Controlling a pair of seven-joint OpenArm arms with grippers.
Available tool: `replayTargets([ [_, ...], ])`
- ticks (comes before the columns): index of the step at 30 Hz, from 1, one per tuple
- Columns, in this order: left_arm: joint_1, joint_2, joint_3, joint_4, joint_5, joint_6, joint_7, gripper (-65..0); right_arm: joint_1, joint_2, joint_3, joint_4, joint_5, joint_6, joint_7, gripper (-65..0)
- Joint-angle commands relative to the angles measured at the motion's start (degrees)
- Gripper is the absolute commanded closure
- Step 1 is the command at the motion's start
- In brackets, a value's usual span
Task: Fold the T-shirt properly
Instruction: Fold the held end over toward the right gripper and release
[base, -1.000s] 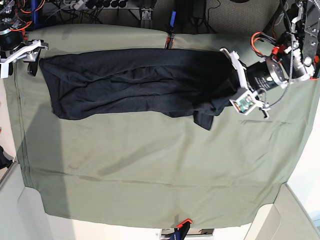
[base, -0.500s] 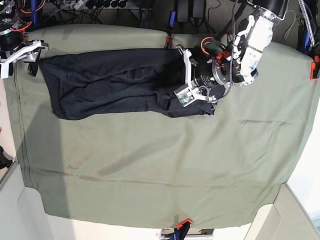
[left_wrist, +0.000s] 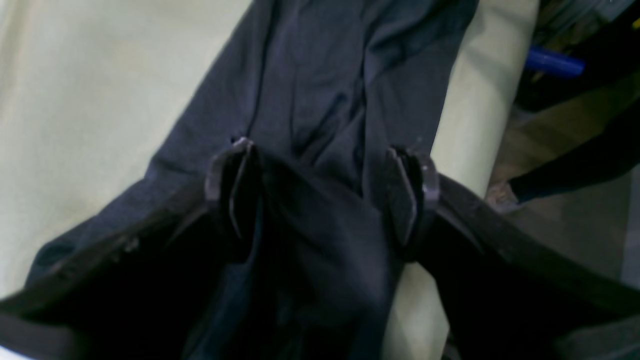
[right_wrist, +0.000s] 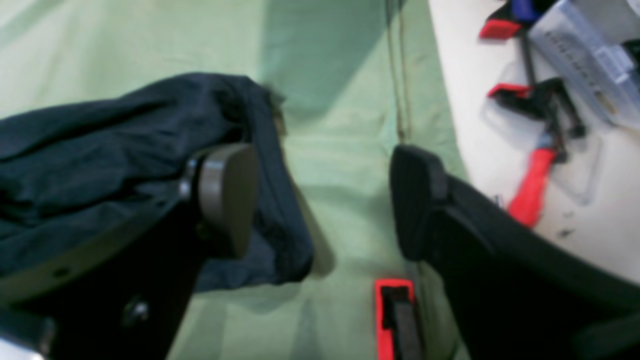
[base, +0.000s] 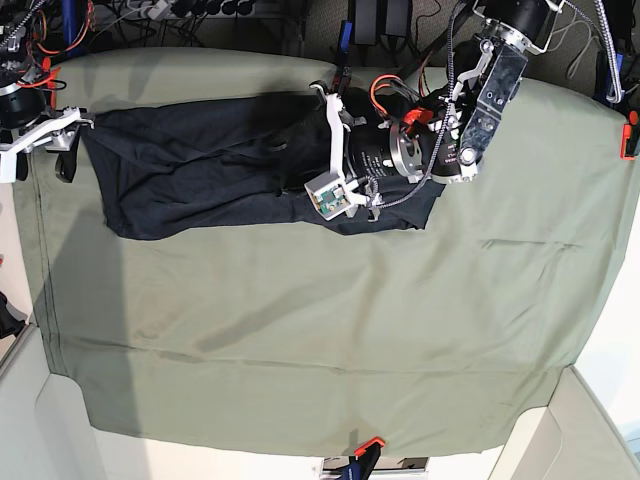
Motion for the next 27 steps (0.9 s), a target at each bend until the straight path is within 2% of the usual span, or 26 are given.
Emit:
replayTargets([
  [1,-0.68,-0.02,-0.17,0.92,-1.03,-0.22,-0.83,-41.2,1.6,0.68,0.39,-0.96,0.02,-0.31,1.14,-41.8],
  [3,-0.66,-0.02,-0.17,0.92,-1.05,-0.22,-0.79,-41.2,4.37,1.03,0.39,-4.98,0.04,-0.26,1.11,-41.8],
  [5,-0.63,-0.02,-0.17,0.92,-2.32,-1.59,0.94,-41.2,6.93,2.1,0.39,-9.2,0.61,0.63,1.11,-41.8],
  [8,-0.5,-0.04,-0.17,0.92,-10.23,-1.59,7.39,-41.2,9.77,3.43,0.35,-14.67,3.48,4.15,0.96,-41.8],
  [10,-0.48,-0.31,-0.17,0.92,-13.03,-1.59,8.15,-41.2,11.15,3.56,0.26,-17.55,5.64,6.12,0.28,-41.8],
  [13,-0.66,-0.31,-1.18,0.92,-12.98,-1.59,7.74,-41.2,12.55,3.5,-0.55,-21.09,6.91,6.27,-0.63,-41.8],
  [15,-0.66,-0.31,-2.73,0.92,-13.22,-1.59,7.74,-41.2,12.61,3.45,-1.75,-22.47,7.96,7.65,-0.66,-41.8],
  [27,-0.61,-0.35,-12.74,0.92,-14.95,-1.59,7.78,-41.2,12.63,3.43,-13.46,-23.43,8.15,7.54,-0.63,-41.8],
])
